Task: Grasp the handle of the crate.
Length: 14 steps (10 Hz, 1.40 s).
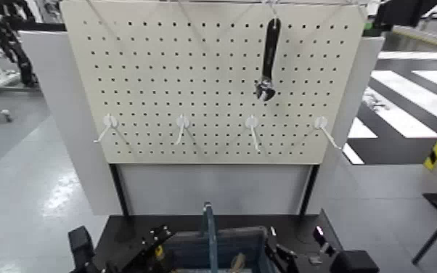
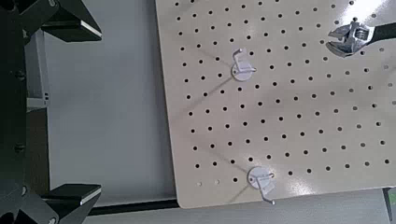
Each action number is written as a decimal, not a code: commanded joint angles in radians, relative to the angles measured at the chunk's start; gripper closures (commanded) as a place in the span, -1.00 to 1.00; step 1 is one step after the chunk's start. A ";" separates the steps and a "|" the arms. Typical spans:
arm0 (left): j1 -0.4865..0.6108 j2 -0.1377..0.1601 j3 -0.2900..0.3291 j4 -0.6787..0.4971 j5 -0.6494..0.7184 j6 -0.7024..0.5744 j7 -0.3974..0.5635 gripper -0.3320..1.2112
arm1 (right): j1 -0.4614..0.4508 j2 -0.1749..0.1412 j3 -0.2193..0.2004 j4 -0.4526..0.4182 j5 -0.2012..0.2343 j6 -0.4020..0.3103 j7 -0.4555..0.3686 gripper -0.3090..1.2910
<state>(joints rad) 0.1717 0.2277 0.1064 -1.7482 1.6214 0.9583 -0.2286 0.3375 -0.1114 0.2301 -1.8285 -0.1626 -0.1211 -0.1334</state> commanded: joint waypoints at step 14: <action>-0.337 0.067 -0.320 0.383 0.000 0.025 -0.184 0.07 | -0.005 -0.002 0.003 0.023 -0.017 -0.037 0.000 -0.42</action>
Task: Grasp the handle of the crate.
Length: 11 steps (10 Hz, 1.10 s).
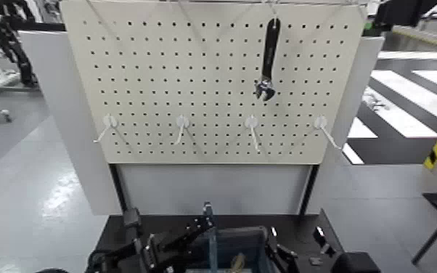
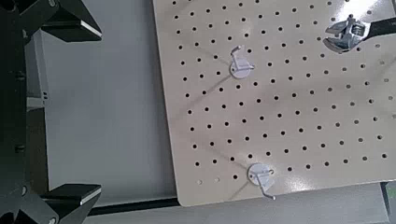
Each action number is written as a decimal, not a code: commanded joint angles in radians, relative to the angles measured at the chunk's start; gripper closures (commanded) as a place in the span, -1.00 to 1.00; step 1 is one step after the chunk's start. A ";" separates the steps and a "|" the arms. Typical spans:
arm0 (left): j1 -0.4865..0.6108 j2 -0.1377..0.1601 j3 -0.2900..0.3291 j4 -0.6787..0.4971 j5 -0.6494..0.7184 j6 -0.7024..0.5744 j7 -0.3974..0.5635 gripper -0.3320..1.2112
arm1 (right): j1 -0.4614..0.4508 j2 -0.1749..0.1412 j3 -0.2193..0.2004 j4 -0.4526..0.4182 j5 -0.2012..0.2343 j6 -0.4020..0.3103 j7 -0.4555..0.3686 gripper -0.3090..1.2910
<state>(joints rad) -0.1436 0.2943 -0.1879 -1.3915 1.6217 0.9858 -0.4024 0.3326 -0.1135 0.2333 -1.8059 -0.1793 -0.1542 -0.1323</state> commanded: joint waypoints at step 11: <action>-0.004 0.013 -0.011 -0.044 0.001 0.080 -0.036 0.96 | 0.002 0.002 -0.003 0.002 -0.008 -0.004 -0.001 -0.42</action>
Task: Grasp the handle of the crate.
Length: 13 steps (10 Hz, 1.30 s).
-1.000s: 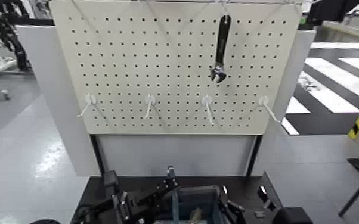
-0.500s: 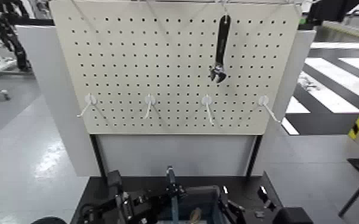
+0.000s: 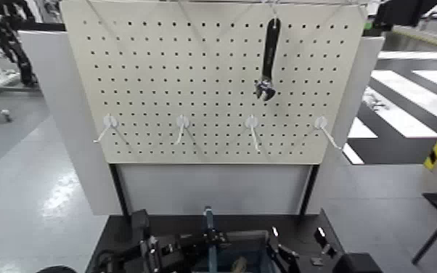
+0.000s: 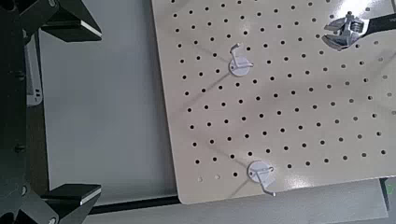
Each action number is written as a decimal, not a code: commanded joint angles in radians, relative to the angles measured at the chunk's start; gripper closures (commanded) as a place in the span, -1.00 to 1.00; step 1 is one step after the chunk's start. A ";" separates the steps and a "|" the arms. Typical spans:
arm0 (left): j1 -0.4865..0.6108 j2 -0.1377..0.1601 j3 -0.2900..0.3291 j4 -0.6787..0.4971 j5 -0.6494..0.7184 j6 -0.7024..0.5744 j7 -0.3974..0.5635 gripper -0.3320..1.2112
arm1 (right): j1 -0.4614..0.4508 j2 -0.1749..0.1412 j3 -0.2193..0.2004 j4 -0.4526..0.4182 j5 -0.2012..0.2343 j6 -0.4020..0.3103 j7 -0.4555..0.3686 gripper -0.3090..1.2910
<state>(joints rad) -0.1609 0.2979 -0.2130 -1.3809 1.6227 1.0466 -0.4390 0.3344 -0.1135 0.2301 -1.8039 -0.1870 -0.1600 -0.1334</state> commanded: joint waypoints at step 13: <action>0.146 -0.003 0.030 -0.257 0.154 0.018 0.112 0.96 | 0.002 0.006 -0.002 -0.014 0.054 0.004 -0.012 -0.42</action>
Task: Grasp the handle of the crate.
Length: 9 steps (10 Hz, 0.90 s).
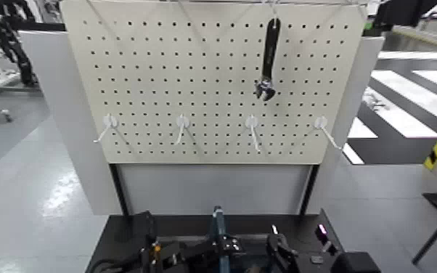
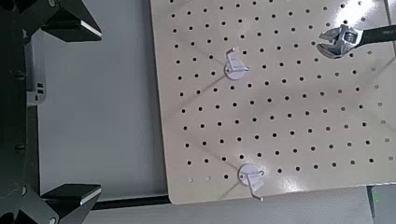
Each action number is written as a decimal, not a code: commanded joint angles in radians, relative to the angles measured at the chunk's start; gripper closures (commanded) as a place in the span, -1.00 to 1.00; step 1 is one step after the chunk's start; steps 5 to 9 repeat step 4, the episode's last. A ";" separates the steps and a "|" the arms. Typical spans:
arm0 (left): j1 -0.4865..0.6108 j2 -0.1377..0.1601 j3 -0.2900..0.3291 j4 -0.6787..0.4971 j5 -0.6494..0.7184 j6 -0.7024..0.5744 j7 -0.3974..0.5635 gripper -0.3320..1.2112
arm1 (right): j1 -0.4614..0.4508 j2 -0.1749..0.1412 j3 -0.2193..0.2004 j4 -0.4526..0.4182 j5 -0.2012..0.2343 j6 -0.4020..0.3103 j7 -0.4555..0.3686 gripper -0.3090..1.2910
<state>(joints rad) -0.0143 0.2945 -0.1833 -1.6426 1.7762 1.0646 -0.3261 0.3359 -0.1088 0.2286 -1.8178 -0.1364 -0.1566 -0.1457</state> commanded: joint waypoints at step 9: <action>-0.003 0.000 -0.001 0.007 0.000 0.000 -0.002 0.96 | 0.000 0.003 -0.002 -0.008 0.017 0.009 0.000 -0.43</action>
